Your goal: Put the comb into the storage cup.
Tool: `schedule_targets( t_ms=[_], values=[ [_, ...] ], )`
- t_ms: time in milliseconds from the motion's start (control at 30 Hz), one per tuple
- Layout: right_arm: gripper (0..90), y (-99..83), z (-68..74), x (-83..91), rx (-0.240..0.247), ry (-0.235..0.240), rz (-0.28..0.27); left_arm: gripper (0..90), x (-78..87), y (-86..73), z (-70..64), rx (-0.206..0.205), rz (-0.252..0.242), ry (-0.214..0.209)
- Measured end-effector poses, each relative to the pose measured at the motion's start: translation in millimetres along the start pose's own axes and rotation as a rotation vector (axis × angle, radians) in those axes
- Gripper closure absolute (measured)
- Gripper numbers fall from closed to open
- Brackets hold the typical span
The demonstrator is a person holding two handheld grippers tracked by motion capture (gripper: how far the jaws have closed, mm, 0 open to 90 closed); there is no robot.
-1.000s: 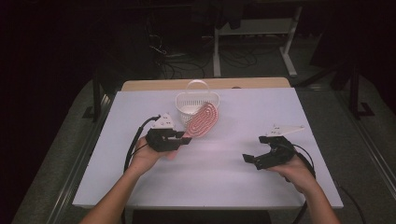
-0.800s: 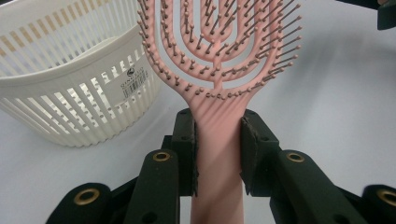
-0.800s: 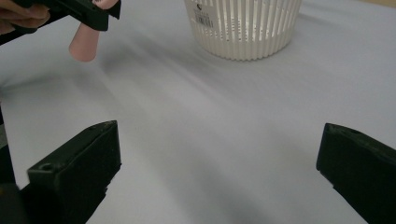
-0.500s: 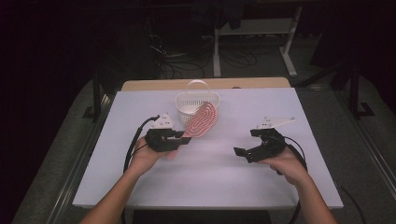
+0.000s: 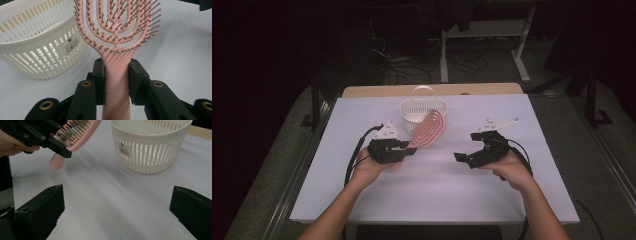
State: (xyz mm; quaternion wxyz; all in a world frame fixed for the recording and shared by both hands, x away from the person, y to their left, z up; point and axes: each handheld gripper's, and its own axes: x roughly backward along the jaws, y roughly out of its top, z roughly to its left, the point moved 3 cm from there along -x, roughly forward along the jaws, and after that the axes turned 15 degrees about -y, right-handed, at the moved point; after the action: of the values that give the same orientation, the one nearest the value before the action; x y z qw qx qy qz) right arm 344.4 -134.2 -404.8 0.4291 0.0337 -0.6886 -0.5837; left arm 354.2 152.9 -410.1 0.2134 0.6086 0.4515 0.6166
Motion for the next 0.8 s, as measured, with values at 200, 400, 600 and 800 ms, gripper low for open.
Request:
schedule_targets(
  t_ms=[200,400,600,800],
  values=[
    [0.0,9.8,2.8,-4.4,0.011,0.015,-0.013,70.8,0.6,0.1,-0.4,0.0,-0.004,0.003],
    [0.0,19.1,5.8,-8.6,0.018,0.025,-0.022,70.8,0.8,-0.1,-1.2,-0.002,-0.006,0.003],
    [0.0,29.4,9.8,-13.5,0.021,0.038,-0.038,70.8,0.7,-0.7,-1.2,-0.001,-0.007,0.003],
    [0.0,39.6,14.2,-17.6,0.026,0.052,-0.05,70.8,0.1,-0.3,-1.8,-0.003,-0.011,0.003]
  ],
)
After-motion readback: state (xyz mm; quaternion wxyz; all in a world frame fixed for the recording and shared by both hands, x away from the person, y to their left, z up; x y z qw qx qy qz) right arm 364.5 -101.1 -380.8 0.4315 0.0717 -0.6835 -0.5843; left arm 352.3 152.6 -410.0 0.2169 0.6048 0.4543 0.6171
